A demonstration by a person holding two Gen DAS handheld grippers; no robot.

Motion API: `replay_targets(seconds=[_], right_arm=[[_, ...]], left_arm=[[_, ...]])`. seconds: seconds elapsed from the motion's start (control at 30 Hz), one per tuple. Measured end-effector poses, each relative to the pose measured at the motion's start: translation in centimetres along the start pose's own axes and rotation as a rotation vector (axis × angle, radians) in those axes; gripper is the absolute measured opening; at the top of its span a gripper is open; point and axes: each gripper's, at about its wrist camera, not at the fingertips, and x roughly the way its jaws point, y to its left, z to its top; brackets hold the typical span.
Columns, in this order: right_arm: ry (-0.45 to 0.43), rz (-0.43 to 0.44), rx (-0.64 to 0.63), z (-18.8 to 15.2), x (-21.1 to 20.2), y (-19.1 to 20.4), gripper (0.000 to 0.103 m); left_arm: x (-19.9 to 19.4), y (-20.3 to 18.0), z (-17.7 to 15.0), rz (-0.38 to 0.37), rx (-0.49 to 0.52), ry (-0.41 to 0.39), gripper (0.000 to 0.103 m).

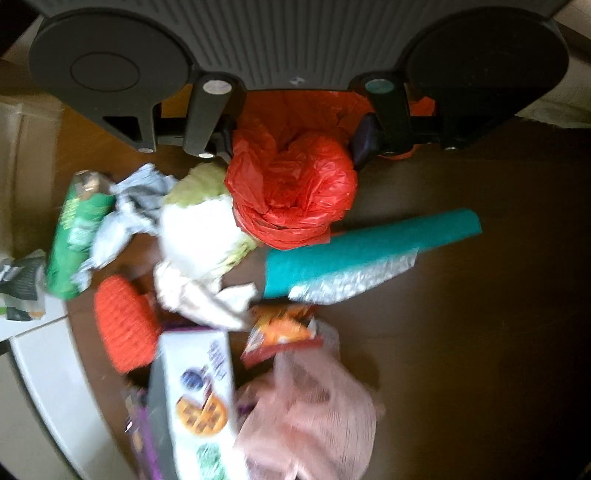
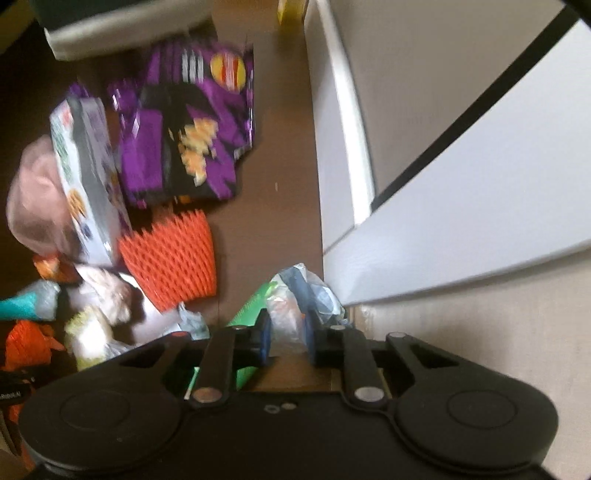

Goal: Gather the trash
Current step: 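Lift and carry the red bag and clear wrapper over the green wastebasket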

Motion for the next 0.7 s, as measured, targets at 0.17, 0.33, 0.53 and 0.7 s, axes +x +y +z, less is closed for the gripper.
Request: replay_targets(seconds=[0.17, 0.33, 0.53, 0.7], right_arm=[[-0.103, 0.073, 0.02, 1.2, -4.2, 0.4, 0.018], [-0.253, 0.164, -0.017, 2.7, -9.4, 1.7, 0.018], [-0.404, 0.27, -0.038, 4.5, -15.6, 2.3, 0.018], [-0.526, 0.33, -0.043, 5.6, -20.5, 1.8, 0.018]], left_arm=[[-5.1, -0.7, 0.5, -0.078, -0.031, -0.083, 0.057], [-11.1, -1.9, 1.6, -0.131, -0.033, -0.201, 0.057], [-18.7, -2.7, 3.9, -0.154, -0.061, -0.358, 0.057], [-26.1, -3.5, 6.8, -0.175, -0.081, -0.502, 0.057]])
